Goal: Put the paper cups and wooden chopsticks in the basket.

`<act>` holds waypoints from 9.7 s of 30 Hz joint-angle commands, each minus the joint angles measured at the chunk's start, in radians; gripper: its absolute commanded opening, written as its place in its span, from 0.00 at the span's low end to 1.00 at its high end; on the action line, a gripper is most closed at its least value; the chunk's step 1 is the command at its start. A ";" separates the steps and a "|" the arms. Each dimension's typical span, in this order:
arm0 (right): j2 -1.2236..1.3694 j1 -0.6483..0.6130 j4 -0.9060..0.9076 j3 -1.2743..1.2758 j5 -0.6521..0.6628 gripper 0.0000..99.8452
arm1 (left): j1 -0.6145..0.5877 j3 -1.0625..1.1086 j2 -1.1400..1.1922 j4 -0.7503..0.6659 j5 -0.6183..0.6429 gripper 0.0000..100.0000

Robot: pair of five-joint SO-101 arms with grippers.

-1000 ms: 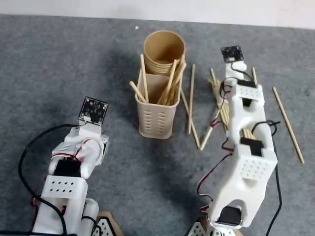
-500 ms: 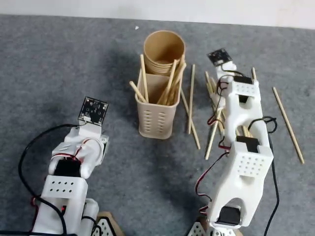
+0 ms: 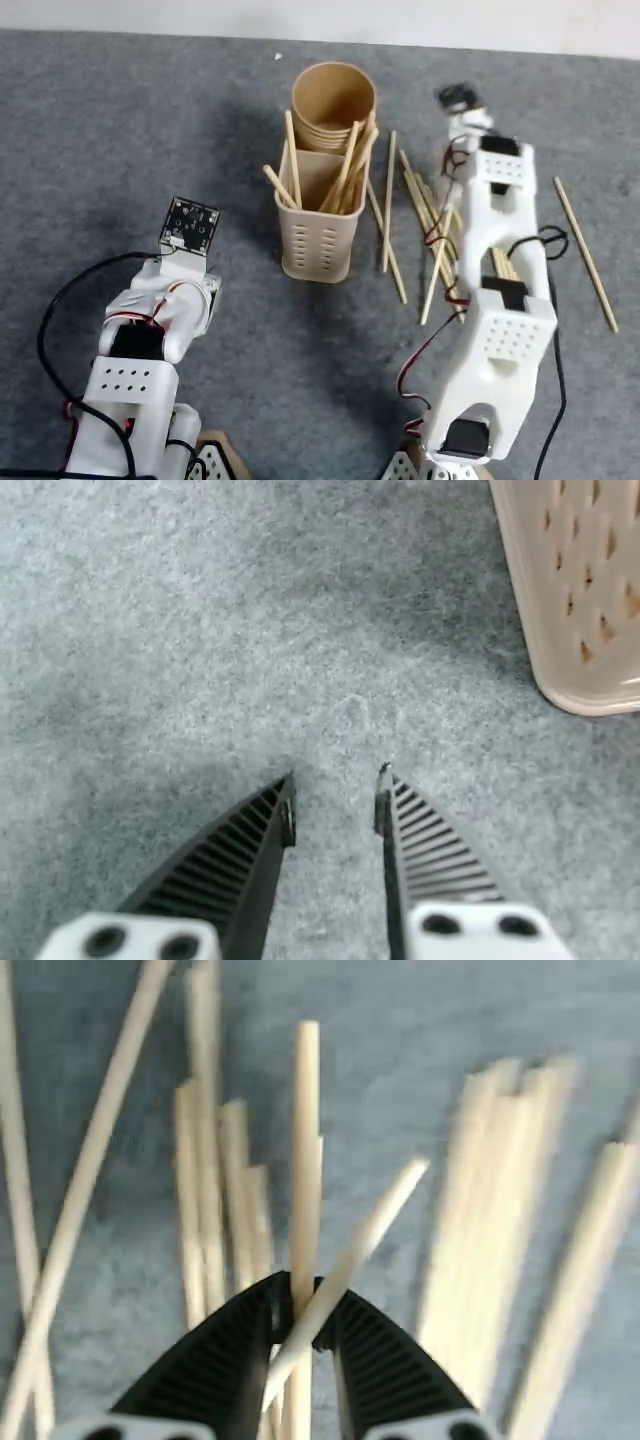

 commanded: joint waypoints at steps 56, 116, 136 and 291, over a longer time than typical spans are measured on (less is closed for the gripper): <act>-1.205 -0.527 -0.670 0.642 -0.313 0.29 | 0.015 -0.004 -0.010 -0.017 0.005 0.15; -0.449 0.021 -0.337 0.541 0.028 0.01 | 0.015 -0.004 -0.010 -0.017 0.005 0.15; -1.017 -0.252 -0.349 0.162 -0.347 0.01 | 0.015 0.035 -0.008 -0.094 0.005 0.15; -0.567 0.231 -0.171 0.441 0.270 0.26 | 0.010 0.036 -0.008 -0.095 0.005 0.15</act>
